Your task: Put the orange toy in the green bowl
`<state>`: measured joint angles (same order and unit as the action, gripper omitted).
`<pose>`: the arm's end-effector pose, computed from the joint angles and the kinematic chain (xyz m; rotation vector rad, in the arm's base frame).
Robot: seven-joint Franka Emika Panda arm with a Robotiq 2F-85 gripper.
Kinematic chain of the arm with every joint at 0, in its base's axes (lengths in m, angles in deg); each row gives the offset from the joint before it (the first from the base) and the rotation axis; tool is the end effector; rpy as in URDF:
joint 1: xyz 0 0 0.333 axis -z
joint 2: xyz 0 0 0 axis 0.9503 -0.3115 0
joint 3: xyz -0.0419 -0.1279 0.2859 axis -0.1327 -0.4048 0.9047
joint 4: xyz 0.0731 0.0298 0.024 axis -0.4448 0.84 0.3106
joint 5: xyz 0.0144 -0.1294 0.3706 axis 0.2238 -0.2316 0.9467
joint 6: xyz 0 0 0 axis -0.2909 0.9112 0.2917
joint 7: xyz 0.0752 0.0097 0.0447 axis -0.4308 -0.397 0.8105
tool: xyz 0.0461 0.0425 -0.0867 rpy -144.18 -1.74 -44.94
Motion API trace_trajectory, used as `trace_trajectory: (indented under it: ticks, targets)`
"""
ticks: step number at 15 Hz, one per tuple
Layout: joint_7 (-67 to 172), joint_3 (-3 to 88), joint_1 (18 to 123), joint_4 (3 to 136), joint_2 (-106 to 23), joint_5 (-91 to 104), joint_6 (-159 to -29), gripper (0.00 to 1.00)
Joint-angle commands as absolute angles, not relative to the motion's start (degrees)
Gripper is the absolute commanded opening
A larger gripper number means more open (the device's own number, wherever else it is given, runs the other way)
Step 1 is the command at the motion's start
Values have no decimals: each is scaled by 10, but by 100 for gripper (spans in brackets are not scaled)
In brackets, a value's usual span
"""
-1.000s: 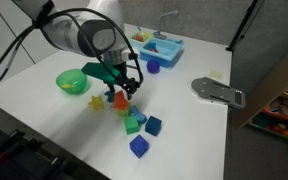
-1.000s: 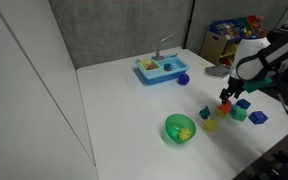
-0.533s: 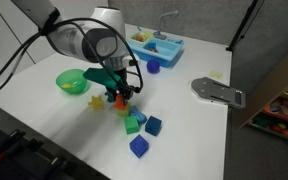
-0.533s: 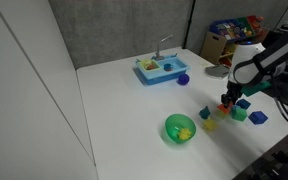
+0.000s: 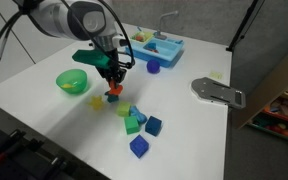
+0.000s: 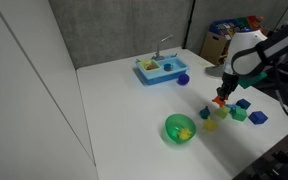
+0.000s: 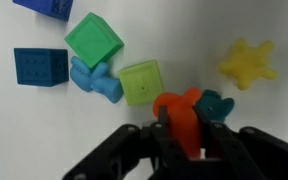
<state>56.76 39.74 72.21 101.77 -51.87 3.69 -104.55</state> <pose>0.5426 -0.0719 0.1660 3.0304 -0.0553 -0.1822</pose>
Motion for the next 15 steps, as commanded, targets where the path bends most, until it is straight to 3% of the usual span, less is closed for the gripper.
trace_trajectory:
  ticks: [1, 12, 13, 15]
  targets:
    - [548, 412, 695, 1048, -460, 15, -1015, 9]
    - [569, 492, 648, 1087, -421, 27, -994, 8]
    - [563, 491, 651, 1072, -447, 29, -1008, 26]
    - [563, 495, 649, 1075, -442, 29, -1006, 26]
